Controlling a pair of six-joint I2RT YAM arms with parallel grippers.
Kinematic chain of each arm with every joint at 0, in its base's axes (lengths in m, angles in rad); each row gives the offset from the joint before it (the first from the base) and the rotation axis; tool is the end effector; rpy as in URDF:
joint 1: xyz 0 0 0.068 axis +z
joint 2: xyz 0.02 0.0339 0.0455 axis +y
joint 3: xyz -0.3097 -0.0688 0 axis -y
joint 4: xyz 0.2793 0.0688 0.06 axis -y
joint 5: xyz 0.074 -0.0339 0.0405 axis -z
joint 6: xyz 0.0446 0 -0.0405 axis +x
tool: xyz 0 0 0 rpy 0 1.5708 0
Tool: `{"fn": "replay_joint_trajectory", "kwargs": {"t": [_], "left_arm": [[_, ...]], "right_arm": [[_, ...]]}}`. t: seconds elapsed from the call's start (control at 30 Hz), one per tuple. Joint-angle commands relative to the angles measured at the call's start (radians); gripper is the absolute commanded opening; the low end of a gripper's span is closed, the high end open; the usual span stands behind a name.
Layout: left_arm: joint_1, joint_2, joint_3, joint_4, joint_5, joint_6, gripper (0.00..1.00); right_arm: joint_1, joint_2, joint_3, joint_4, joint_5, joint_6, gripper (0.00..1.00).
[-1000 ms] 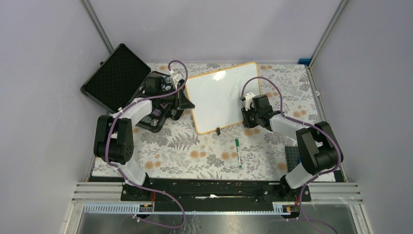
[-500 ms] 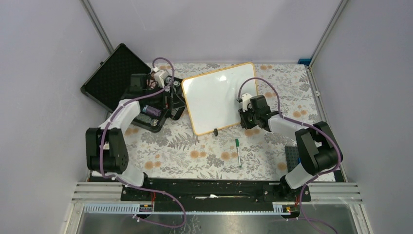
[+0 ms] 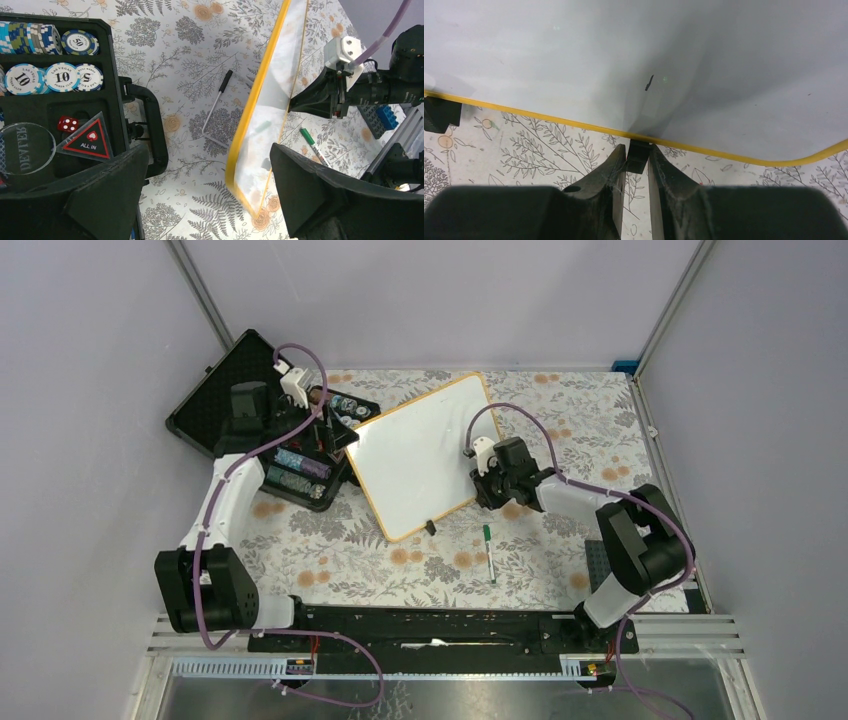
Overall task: Write a sentence on the whiteboard
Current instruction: Move the whiteboard stand to the center of the board.
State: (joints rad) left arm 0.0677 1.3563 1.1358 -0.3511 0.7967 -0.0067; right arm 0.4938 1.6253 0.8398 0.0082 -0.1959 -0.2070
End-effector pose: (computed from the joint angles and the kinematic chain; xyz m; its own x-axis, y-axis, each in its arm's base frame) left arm 0.3296 -0.0096 0.3567 -0.5434 -0.0415 -0.8384 0.5491 0.7379 -0.3925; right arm 0.3135 0.1786 0.1851 -0.4837 -0.4893 -0.7256 -0.7015 0.7126 -0.0129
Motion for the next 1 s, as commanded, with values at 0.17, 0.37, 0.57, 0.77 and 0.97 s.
{"fn": "replay_joint_trajectory", "kwargs": {"t": [0.17,0.37,0.57,0.77,0.97], "left_arm": [[0.033,-0.033,0.03,0.097,-0.003,-0.125,0.99],[0.053,-0.026,0.087,0.098,0.071,-0.142,0.99],[0.054,-0.026,0.19,-0.033,0.093,-0.022,0.99],[0.054,-0.035,0.234,-0.08,0.039,-0.001,0.99],[0.037,-0.05,0.227,-0.094,0.017,0.031,0.99]], "right_arm": [[0.049,0.063,0.115,-0.038,-0.137,-0.076,0.0],[0.051,0.097,0.16,-0.054,-0.167,-0.103,0.0],[0.05,0.025,0.214,-0.135,-0.167,-0.065,0.54],[0.041,-0.17,0.203,-0.263,-0.201,0.004,0.78],[0.043,-0.256,0.115,-0.407,-0.167,0.034,0.68]]}}
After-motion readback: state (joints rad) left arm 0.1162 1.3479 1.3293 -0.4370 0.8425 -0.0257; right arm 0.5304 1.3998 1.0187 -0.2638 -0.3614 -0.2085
